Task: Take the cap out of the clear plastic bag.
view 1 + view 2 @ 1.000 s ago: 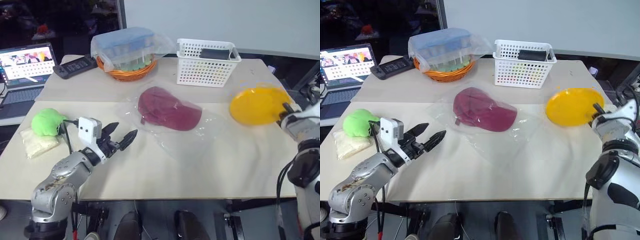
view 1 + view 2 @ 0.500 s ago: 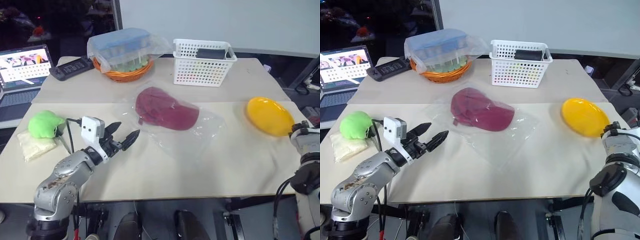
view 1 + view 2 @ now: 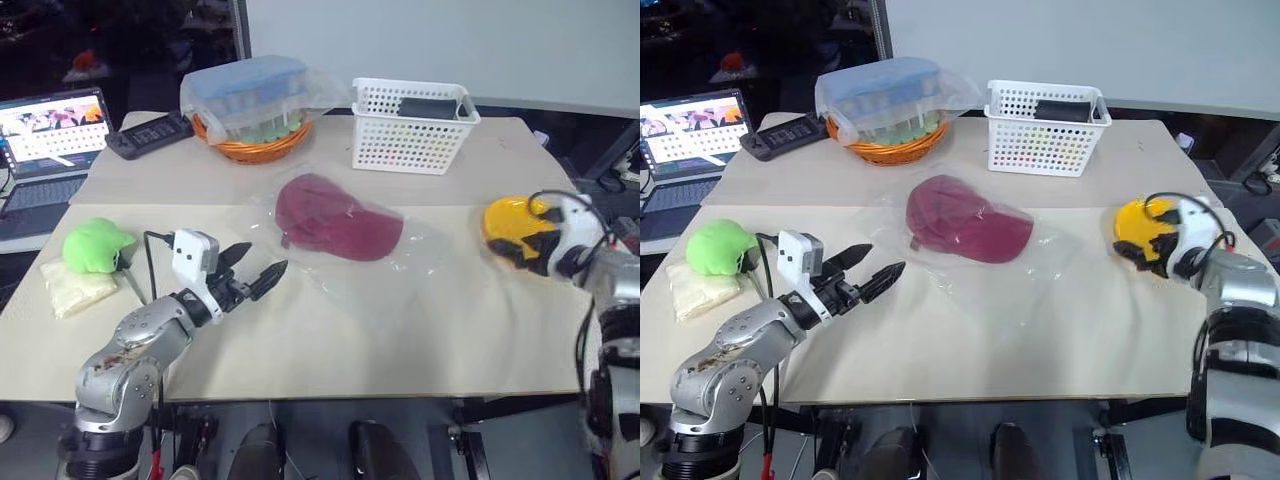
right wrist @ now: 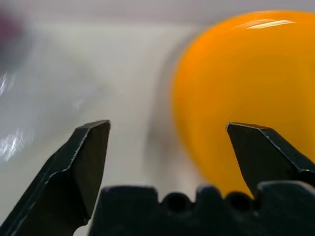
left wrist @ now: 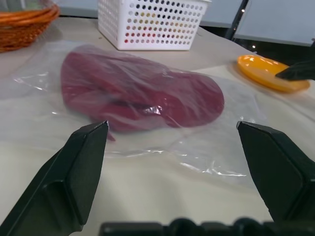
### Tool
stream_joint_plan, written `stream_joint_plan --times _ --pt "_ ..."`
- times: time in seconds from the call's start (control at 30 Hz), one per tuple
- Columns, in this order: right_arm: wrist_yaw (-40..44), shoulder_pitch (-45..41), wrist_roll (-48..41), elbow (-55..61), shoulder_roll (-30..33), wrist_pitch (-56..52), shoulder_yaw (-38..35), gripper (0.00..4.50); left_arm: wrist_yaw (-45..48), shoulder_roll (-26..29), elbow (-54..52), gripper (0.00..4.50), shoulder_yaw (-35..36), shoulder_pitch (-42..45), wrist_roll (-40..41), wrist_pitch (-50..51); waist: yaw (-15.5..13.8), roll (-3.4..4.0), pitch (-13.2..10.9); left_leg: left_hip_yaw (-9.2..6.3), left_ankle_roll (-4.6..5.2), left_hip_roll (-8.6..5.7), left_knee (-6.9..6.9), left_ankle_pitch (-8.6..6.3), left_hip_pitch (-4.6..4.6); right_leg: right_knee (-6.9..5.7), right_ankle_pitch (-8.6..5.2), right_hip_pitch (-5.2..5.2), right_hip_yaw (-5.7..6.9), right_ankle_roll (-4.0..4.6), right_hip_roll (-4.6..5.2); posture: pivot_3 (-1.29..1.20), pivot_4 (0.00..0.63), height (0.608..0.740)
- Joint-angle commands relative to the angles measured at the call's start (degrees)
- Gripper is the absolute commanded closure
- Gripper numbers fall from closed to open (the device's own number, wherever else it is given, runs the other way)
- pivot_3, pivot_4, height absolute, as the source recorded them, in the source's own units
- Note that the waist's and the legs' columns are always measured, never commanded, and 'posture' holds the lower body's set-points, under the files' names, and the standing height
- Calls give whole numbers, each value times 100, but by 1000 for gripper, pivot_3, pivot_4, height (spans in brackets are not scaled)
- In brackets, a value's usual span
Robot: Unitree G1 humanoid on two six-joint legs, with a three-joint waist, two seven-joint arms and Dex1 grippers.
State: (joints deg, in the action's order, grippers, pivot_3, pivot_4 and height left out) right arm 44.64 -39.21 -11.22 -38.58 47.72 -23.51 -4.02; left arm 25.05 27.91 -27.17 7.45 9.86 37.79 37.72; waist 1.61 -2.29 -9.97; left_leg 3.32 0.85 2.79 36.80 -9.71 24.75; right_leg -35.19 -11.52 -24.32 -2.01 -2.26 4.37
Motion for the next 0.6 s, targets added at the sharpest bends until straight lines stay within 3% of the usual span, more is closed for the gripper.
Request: stream_joint_plan --times 0.03,0.6 --pt "252 388 444 1024 324 587 281 19 222 191 -71 0 -183 189 -217 -100 -43 0 0 1 0 1 0 0 0 0 0 -1 0 0 -1 0 150 730" --pt "-662 12 1237 12 -792 1866 612 19 345 193 -179 0 -150 258 -264 -6 -50 -1 0 6 0 4 6 1 -9 -4 3 3 -4 6 -4 0 150 730"
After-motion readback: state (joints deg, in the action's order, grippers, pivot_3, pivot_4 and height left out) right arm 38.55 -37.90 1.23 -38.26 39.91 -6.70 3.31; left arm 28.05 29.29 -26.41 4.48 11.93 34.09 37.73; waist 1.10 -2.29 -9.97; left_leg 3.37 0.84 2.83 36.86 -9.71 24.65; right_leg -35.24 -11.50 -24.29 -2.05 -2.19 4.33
